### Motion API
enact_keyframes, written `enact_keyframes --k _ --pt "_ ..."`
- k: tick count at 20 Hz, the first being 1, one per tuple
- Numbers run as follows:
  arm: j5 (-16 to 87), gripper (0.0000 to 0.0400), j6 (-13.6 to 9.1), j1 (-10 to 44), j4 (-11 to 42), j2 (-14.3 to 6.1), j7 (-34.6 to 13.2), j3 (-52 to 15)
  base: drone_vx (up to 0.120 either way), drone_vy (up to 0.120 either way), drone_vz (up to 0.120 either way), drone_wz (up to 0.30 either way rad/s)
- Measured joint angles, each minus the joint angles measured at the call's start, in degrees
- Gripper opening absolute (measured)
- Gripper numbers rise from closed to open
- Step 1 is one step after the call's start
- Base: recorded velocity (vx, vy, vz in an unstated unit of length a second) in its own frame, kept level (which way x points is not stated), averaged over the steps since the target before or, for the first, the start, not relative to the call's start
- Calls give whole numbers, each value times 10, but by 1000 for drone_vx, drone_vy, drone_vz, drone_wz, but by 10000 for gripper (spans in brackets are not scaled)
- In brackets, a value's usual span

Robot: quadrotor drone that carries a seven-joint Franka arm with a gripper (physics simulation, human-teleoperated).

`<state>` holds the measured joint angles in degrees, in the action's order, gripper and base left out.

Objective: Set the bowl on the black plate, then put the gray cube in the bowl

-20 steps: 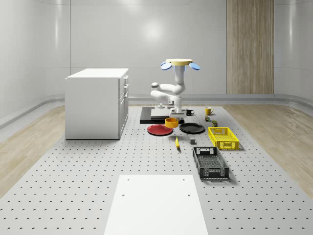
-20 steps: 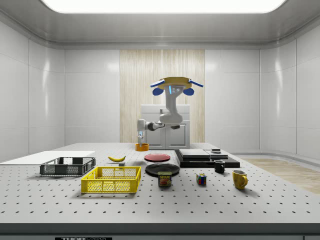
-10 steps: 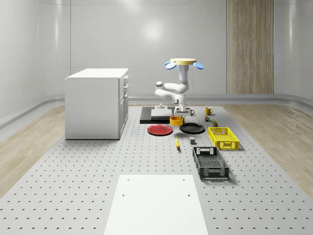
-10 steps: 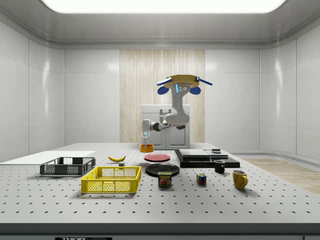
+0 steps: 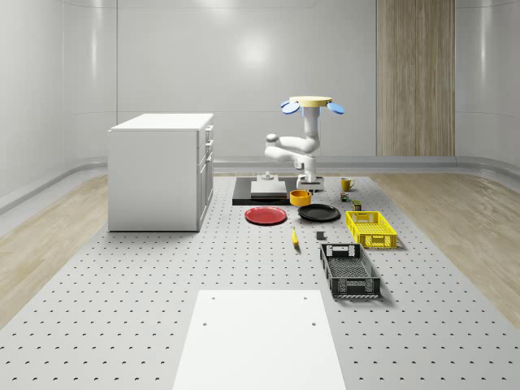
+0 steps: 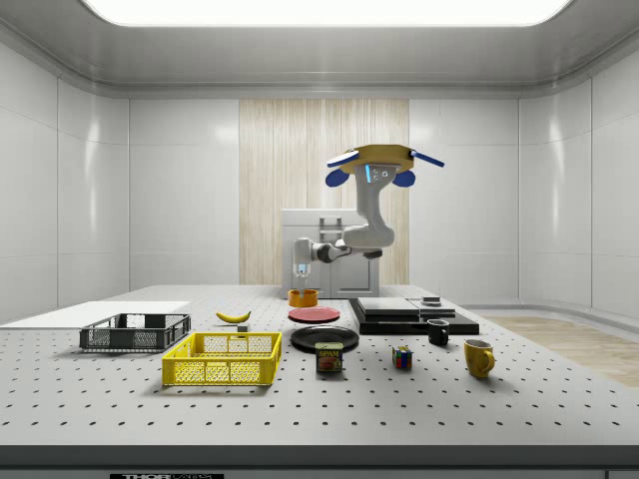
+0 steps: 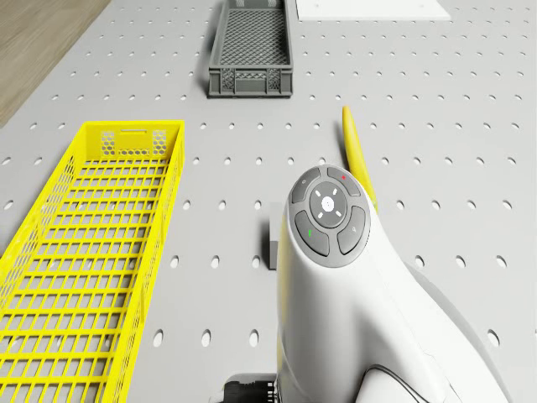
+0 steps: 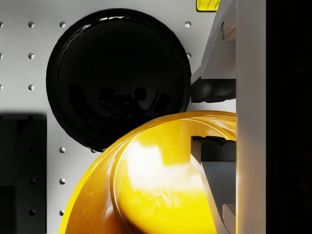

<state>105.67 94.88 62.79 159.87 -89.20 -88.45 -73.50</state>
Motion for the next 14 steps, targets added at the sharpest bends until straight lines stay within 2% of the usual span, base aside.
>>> enact_keyframes --k 14 --pt "-1 100 2 1 0 -2 -1 0 -120 120 0 0"
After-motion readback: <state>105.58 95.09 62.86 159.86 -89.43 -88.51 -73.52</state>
